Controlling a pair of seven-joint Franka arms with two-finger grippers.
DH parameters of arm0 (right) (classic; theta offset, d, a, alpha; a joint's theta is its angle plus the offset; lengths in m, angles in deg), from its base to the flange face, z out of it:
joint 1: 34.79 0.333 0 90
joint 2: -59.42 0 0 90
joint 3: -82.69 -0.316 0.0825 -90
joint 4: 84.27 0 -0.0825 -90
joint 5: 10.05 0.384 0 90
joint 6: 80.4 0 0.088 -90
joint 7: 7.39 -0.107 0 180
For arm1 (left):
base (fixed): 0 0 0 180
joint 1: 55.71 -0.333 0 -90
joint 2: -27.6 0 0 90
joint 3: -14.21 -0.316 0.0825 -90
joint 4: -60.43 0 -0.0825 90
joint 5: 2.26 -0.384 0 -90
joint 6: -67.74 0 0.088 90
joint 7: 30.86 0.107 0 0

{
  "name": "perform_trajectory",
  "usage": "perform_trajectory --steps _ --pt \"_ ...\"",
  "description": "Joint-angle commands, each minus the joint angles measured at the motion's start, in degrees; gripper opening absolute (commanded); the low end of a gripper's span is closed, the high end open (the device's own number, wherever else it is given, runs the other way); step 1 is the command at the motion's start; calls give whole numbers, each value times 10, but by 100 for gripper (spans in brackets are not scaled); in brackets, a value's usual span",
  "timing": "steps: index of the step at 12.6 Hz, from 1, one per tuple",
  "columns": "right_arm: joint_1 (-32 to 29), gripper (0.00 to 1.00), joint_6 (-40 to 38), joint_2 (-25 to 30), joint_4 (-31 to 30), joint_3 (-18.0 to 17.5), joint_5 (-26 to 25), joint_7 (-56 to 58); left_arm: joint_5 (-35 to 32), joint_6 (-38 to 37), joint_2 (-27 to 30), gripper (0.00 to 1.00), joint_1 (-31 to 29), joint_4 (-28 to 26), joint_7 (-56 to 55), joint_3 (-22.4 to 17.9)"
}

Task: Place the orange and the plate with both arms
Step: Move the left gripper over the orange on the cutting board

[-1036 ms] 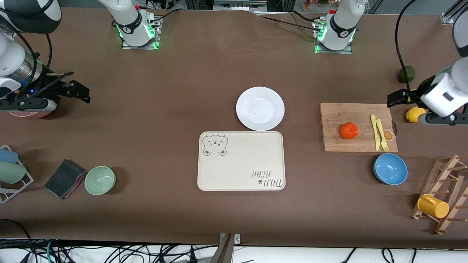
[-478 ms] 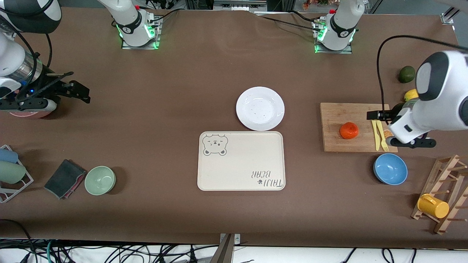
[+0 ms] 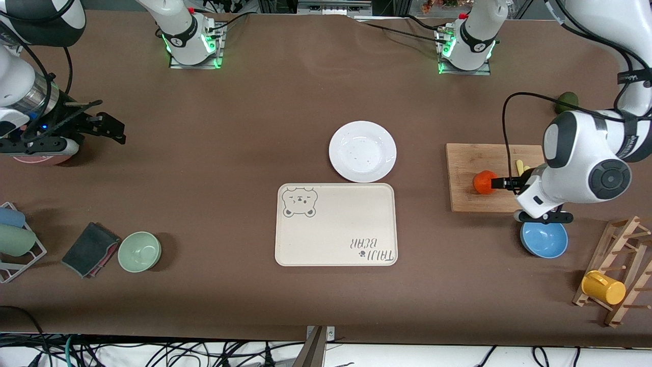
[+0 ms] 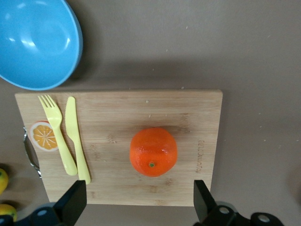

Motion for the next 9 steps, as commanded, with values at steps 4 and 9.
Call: perform_trajectory --steps 4,9 --pt "-6 100 -5 8 -1 -5 9 7 13 87 5 100 -1 -84 9 -1" --pt "-6 100 -6 8 -1 -6 9 9 22 146 -1 100 -5 -127 15 0"
